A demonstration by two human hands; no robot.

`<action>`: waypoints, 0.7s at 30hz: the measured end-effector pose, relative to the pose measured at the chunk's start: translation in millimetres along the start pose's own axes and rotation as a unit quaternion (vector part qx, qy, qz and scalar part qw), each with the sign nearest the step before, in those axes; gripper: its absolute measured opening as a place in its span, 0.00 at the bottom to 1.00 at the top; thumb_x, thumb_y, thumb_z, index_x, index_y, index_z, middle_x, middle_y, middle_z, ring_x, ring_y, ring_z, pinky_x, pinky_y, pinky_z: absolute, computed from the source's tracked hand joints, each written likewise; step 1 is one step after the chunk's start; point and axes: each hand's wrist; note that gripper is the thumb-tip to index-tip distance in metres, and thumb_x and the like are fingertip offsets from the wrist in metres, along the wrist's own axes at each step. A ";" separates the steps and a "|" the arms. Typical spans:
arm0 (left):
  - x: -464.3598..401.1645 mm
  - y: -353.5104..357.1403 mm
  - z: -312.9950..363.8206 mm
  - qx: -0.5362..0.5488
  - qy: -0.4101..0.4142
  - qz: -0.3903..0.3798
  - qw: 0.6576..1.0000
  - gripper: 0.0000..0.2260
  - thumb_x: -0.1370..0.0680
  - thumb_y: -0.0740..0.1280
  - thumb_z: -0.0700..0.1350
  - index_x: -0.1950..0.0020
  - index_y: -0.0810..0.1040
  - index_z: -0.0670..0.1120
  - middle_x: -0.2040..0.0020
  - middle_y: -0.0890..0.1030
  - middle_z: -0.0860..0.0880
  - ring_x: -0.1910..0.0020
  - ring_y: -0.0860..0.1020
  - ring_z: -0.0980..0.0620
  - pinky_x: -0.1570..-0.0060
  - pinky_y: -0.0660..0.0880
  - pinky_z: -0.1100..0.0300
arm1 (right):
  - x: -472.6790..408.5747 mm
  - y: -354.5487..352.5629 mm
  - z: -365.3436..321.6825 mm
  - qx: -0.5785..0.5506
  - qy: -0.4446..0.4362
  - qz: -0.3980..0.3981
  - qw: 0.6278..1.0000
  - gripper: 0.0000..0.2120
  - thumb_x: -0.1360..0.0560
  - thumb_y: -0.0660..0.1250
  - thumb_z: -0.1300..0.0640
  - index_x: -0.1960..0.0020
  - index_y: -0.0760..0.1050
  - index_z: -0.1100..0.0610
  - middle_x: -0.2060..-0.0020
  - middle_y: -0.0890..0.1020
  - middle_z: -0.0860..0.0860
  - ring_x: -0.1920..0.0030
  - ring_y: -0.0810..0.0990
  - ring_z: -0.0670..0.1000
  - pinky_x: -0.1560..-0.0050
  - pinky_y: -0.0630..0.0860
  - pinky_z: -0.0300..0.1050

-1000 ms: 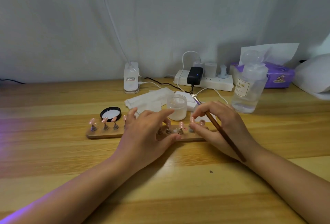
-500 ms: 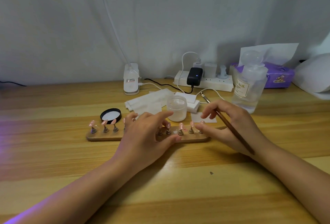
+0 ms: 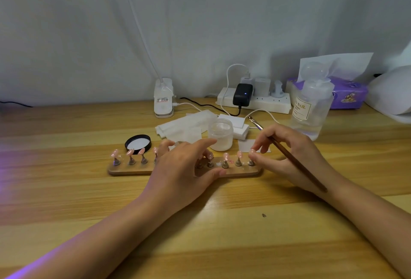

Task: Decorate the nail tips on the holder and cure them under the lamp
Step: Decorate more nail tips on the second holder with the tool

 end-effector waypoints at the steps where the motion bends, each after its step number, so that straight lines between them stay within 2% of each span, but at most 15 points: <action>1: -0.2 -0.1 0.2 -0.001 0.001 0.001 1.000 0.31 0.34 0.55 0.67 0.34 0.69 0.57 0.50 0.77 0.62 0.45 0.73 0.60 0.47 0.49 0.67 | -0.3 0.2 1.2 -0.009 0.007 0.002 1.000 0.08 0.33 0.74 0.57 0.57 0.75 0.54 0.64 0.80 0.46 0.60 0.78 0.41 0.58 0.71 0.28; 5: 0.0 0.3 -0.4 0.001 0.014 0.000 1.000 0.31 0.34 0.55 0.67 0.34 0.69 0.57 0.53 0.72 0.65 0.47 0.73 0.61 0.48 0.49 0.67 | -2.5 -0.7 4.1 -0.077 0.048 0.020 0.996 0.08 0.33 0.73 0.60 0.57 0.75 0.55 0.64 0.82 0.49 0.62 0.80 0.40 0.58 0.74 0.30; 8: -0.1 1.5 -2.4 0.001 0.027 0.001 1.000 0.27 0.30 0.61 0.64 0.33 0.69 0.56 0.50 0.74 0.64 0.45 0.72 0.61 0.48 0.50 0.66 | -3.5 -1.2 1.8 -0.105 0.050 0.058 0.991 0.08 0.33 0.73 0.61 0.58 0.75 0.53 0.65 0.81 0.48 0.62 0.80 0.39 0.59 0.73 0.28; 10: 0.0 2.0 -2.3 0.000 0.059 0.037 0.998 0.22 0.28 0.67 0.59 0.36 0.73 0.53 0.45 0.77 0.58 0.44 0.73 0.58 0.49 0.53 0.63 | -2.3 1.9 -3.5 -0.084 0.024 0.076 0.993 0.08 0.33 0.72 0.60 0.58 0.74 0.52 0.64 0.81 0.46 0.61 0.80 0.39 0.58 0.73 0.28; 13: 0.0 1.4 -0.3 0.025 0.110 0.100 0.989 0.16 0.27 0.64 0.55 0.43 0.79 0.50 0.47 0.80 0.53 0.47 0.73 0.56 0.50 0.59 0.56 | 0.7 12.0 -14.2 -0.017 -0.054 0.096 0.994 0.08 0.32 0.73 0.57 0.57 0.75 0.54 0.63 0.80 0.46 0.58 0.79 0.40 0.56 0.73 0.29; 17: -0.3 1.0 -2.3 0.049 0.149 0.117 0.981 0.12 0.27 0.64 0.53 0.46 0.80 0.53 0.51 0.80 0.54 0.49 0.74 0.56 0.51 0.59 0.56 | 5.2 26.7 -27.8 0.005 -0.131 0.084 0.988 0.08 0.31 0.70 0.52 0.55 0.75 0.53 0.61 0.79 0.44 0.57 0.78 0.39 0.55 0.73 0.31; 21: -0.5 0.0 -2.5 0.083 0.158 0.119 0.977 0.09 0.27 0.66 0.52 0.50 0.80 0.54 0.53 0.78 0.58 0.51 0.74 0.57 0.51 0.59 0.57 | 7.5 31.4 -34.3 -0.010 -0.142 0.079 0.987 0.07 0.30 0.68 0.51 0.55 0.73 0.50 0.60 0.78 0.40 0.56 0.78 0.38 0.54 0.73 0.30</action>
Point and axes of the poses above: each hand's wrist, its own x-axis away from the middle knuckle, its own y-axis out of the palm, z = x × y
